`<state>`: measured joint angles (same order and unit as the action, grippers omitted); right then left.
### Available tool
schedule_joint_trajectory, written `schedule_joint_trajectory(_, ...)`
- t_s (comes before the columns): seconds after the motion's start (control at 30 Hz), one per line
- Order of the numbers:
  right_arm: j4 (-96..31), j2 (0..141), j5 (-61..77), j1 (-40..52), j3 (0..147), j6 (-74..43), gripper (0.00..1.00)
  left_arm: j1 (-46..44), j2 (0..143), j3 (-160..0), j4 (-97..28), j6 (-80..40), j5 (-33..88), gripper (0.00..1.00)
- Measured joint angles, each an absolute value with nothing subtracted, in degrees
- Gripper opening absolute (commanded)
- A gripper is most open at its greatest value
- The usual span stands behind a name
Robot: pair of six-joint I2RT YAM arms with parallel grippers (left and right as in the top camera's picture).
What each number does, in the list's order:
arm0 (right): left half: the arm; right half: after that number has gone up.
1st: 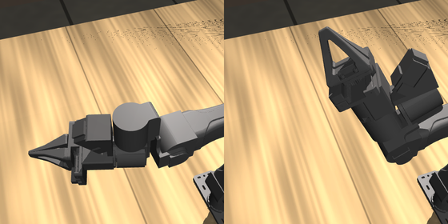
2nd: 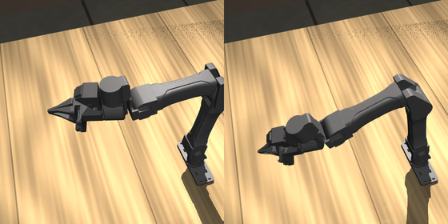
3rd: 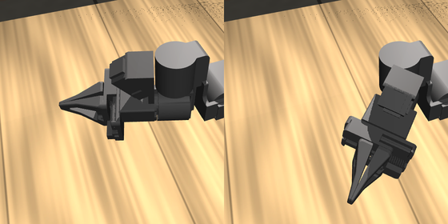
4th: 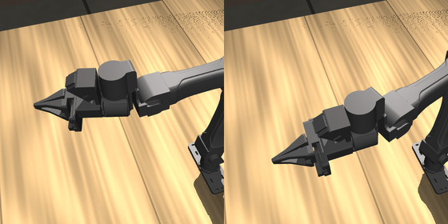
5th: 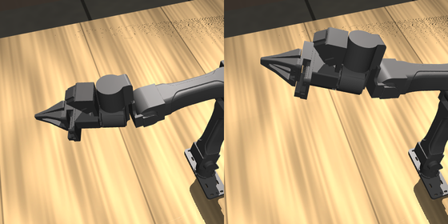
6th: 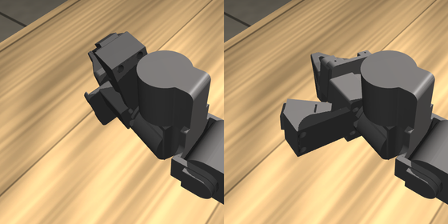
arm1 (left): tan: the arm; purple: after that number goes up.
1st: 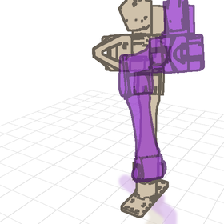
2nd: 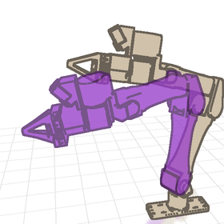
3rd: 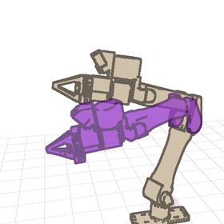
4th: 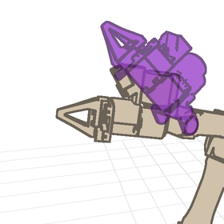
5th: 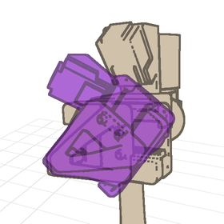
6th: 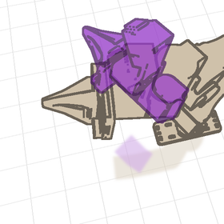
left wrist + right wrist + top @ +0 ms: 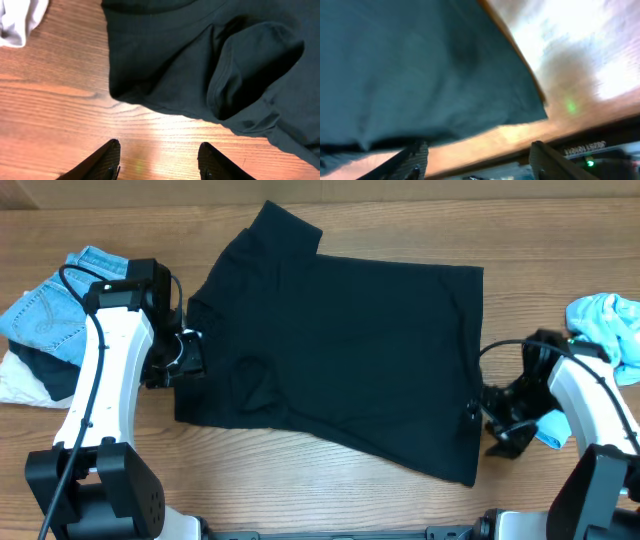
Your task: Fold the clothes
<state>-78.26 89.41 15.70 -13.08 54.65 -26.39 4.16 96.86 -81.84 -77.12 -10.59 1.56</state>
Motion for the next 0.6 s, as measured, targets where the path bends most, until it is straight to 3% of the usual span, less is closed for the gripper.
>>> schedule_joint_trajectory(0.27, -75.37, 89.41, 19.49, -10.61, 46.04, -28.01, 0.72, 4.16, 96.86, -81.78, -74.43, -7.73, 5.06, 0.55)
schedule_joint_trajectory(0.5, -63.57, 89.36, 20.62, -10.35, 37.78, -35.55, 0.72, 4.16, 96.86, -81.78, -74.3, -6.87, 6.11, 0.55)
schedule_joint_trajectory(0.57, -60.93, 89.36, 20.71, -10.35, 36.14, -37.6, 0.65, 4.16, 96.86, -81.78, -74.26, -6.66, 6.26, 0.55)
schedule_joint_trajectory(0.6, -60.29, 89.23, 20.73, -10.35, 35.75, -38.5, 0.53, 4.16, 96.86, -81.78, -74.26, -6.42, 6.28, 0.55)
